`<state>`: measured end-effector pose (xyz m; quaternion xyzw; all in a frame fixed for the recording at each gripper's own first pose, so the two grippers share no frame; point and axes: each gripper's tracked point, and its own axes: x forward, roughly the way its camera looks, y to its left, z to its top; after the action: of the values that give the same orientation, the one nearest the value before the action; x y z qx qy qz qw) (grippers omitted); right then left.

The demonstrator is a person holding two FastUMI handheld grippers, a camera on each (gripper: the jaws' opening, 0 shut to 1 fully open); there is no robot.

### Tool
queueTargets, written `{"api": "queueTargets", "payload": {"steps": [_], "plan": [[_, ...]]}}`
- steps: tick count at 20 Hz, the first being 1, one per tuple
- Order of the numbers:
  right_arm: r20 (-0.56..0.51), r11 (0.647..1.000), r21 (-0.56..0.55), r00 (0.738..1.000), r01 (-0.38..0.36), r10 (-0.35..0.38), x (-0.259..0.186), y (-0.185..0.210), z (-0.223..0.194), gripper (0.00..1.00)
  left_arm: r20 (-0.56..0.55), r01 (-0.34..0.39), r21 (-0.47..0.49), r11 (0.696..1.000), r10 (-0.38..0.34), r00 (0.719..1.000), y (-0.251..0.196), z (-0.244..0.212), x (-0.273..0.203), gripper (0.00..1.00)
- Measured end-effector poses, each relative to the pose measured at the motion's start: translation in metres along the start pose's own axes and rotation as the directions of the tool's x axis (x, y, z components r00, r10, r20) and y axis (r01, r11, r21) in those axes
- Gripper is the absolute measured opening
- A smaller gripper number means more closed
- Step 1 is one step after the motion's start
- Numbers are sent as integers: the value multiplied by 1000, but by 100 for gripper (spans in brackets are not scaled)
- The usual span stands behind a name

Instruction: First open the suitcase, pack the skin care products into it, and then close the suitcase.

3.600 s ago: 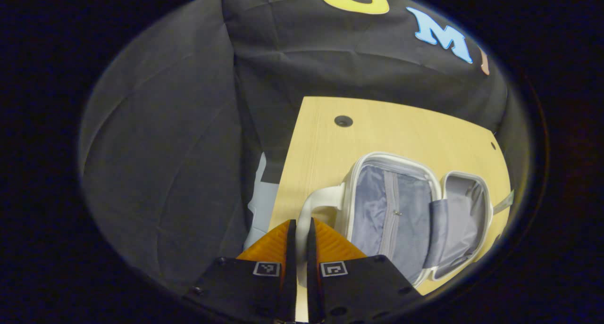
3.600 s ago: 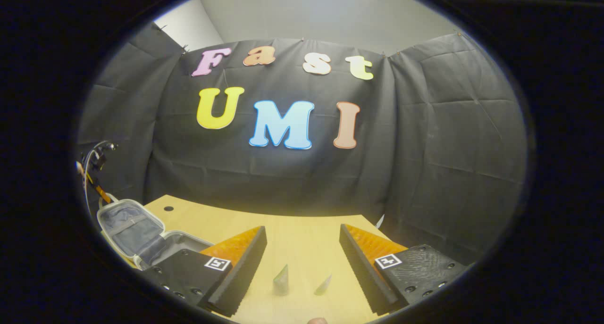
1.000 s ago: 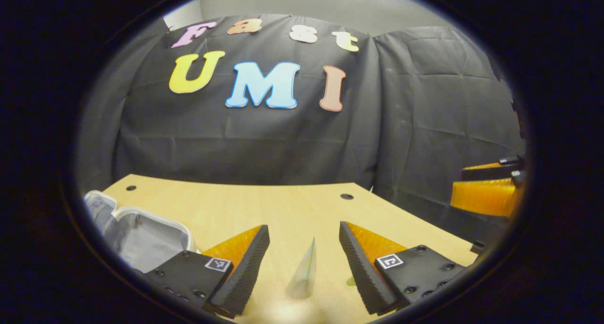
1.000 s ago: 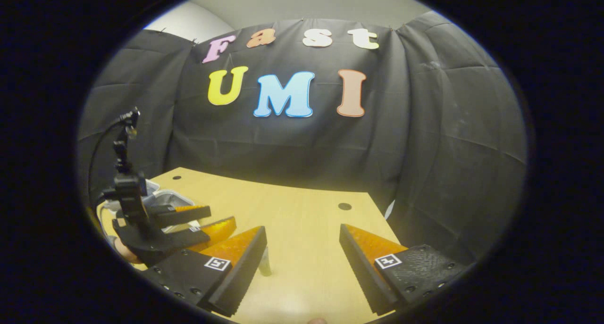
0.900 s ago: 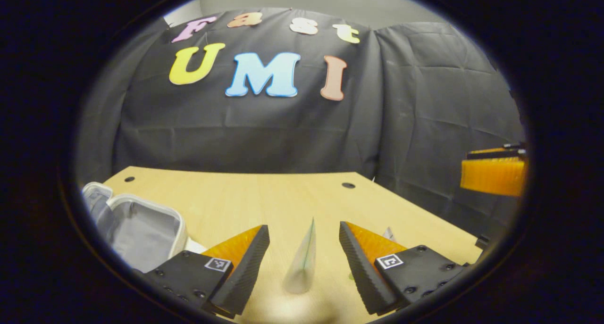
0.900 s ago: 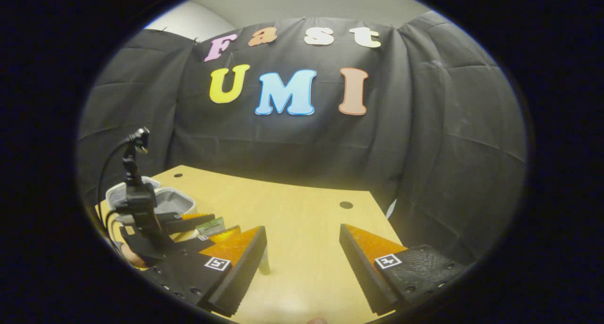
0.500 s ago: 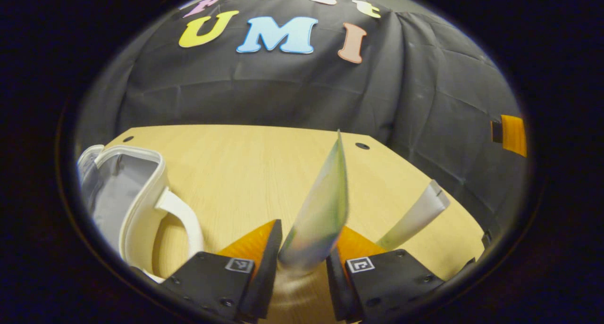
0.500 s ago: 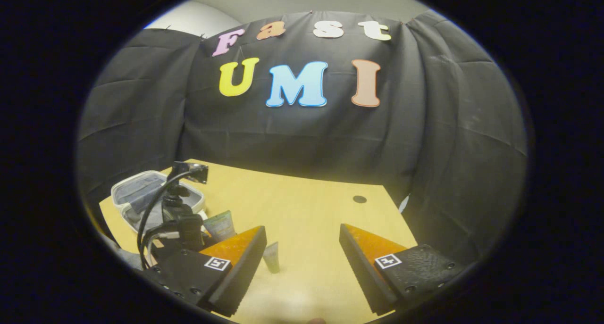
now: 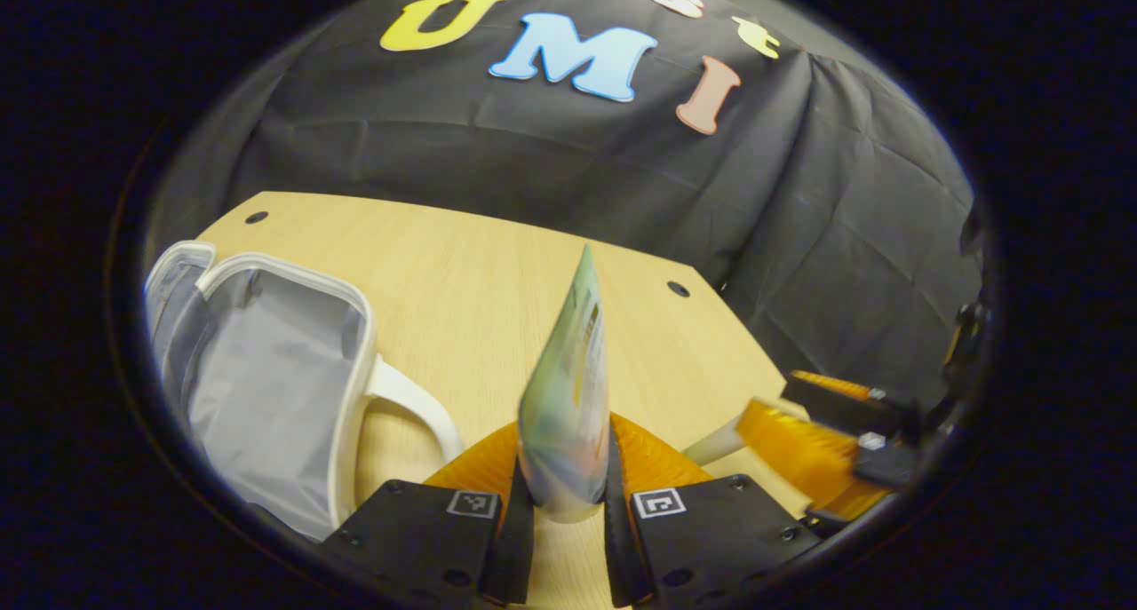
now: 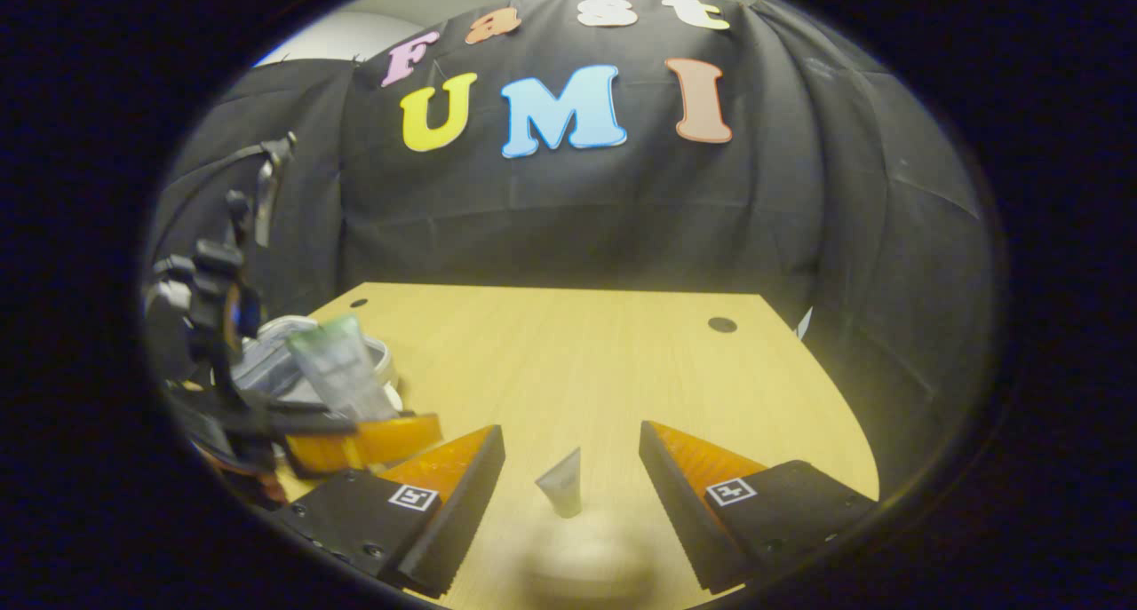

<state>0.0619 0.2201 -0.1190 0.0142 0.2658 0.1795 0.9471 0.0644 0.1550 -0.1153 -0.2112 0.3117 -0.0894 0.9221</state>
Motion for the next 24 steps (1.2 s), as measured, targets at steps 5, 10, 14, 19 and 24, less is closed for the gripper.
{"api": "queueTargets", "payload": {"steps": [5, 10, 14, 19, 24], "plan": [[-173, 993, 115, 985, 17, 3, 34, 9, -44, 58, 37, -68, -4, 998, 68, 997, 47, 37, -64, 41], [-200, 973, 229, 980, 36, 11, 18, 30, -47, 19, -63, -211, 8, 977, 211, 975, 135, 15, -92, 43], [-171, 962, 271, 981, -41, 90, -20, 86, -23, 23, -208, -281, 12, 960, 277, 938, 192, -20, -97, 41], [-131, 959, 244, 975, -142, 178, -58, 165, 4, 22, -245, -290, 74, 954, 300, 922, 228, -29, -98, 48], [-137, 943, 194, 944, -270, 299, -67, 252, 5, 22, -96, -282, 106, 954, 292, 952, 242, 16, -119, 81]]}}
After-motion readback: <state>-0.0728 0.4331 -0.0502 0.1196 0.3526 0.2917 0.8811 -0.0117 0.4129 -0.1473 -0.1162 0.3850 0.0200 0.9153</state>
